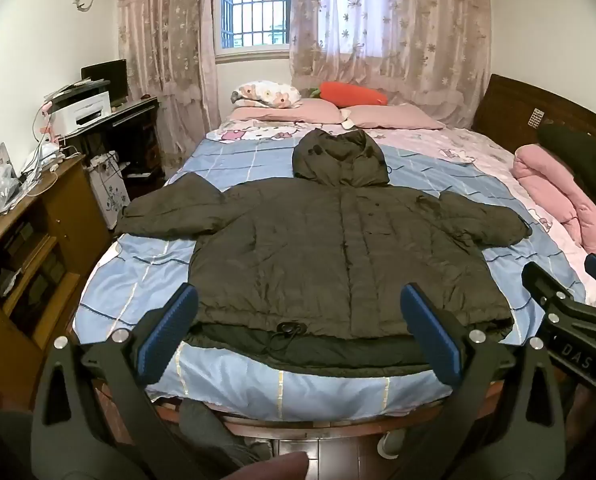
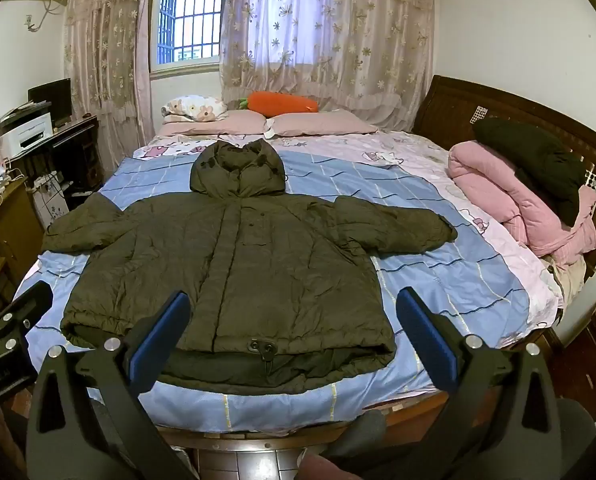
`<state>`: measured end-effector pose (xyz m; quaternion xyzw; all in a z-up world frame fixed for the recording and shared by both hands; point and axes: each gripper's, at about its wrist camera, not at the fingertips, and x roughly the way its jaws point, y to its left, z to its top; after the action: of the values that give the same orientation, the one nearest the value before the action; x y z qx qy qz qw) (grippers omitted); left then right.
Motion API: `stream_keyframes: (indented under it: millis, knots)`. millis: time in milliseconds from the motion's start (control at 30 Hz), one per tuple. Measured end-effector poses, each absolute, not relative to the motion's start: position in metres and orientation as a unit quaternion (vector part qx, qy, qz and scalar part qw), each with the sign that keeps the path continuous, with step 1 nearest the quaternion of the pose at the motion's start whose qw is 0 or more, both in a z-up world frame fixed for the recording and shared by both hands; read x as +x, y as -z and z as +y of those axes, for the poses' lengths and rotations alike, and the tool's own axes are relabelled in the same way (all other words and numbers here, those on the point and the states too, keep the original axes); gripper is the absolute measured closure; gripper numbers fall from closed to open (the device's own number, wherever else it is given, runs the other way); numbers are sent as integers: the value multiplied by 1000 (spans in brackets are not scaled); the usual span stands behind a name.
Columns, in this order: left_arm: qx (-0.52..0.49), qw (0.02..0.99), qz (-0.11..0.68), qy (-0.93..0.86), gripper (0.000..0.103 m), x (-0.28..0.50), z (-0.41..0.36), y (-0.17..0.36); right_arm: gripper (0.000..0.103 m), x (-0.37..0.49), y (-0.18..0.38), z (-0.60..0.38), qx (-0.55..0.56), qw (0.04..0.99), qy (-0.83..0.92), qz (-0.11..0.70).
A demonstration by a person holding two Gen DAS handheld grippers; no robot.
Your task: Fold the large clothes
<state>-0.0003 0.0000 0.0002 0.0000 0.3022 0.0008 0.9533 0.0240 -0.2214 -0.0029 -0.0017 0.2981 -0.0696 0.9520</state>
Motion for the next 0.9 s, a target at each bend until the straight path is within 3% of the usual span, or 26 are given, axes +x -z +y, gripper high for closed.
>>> stream_keyframes:
  millis: [900]
  knots:
    - [3,953,303,-2,2,0,0,0,1,24,3,-221,-6,952,72,298]
